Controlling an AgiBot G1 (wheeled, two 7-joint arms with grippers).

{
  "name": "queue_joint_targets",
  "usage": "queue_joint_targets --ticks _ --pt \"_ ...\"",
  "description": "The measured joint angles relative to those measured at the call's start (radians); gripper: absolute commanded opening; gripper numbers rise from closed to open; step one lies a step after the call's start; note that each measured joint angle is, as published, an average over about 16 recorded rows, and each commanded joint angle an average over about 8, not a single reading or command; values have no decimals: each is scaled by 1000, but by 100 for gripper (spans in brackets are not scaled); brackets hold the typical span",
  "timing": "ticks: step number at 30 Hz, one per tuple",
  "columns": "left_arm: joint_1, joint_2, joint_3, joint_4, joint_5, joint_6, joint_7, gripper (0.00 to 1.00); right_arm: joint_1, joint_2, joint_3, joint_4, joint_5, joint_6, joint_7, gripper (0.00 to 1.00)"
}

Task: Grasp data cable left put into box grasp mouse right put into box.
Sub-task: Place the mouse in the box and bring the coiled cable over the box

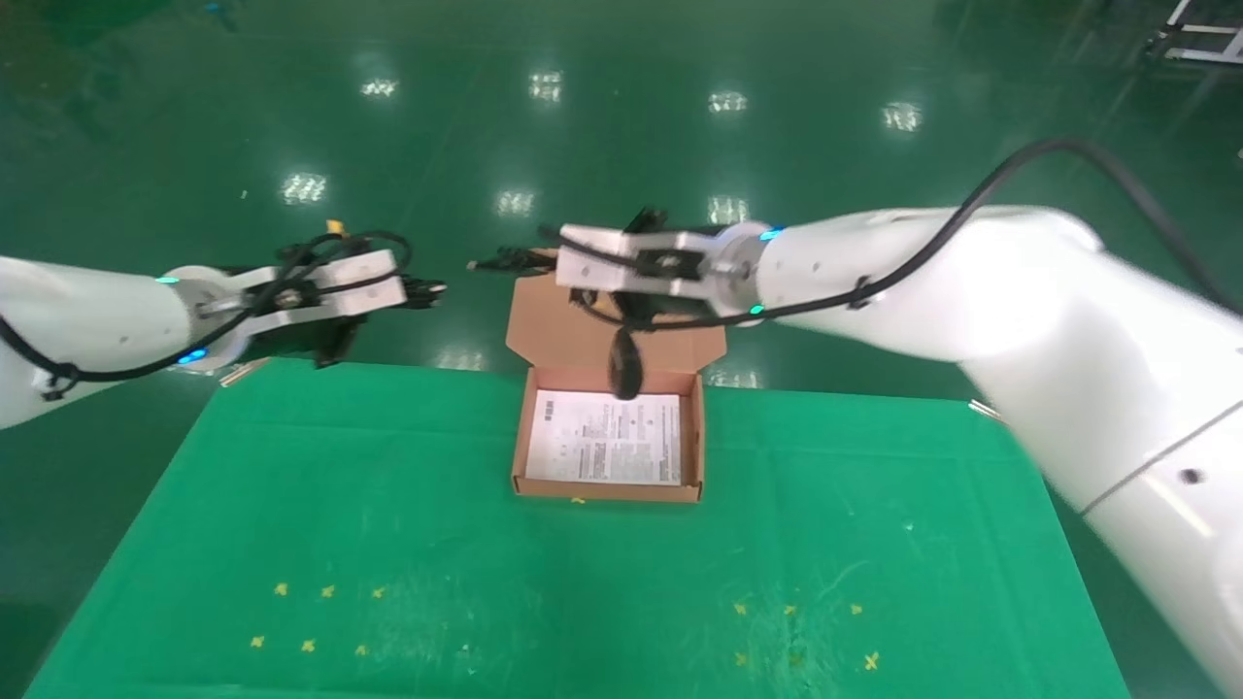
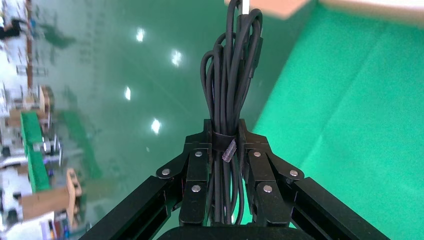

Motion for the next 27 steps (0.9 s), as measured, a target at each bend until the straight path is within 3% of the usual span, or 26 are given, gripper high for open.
queue_joint_targets --ticks 16,27 --pt "0 -4 1 -4 29 20 -25 0 -80 -27 -110 -31 203 78 -66 0" --pt "0 -4 1 -6 30 21 -27 0 -119 -27 -201 -124 342 148 12 0"
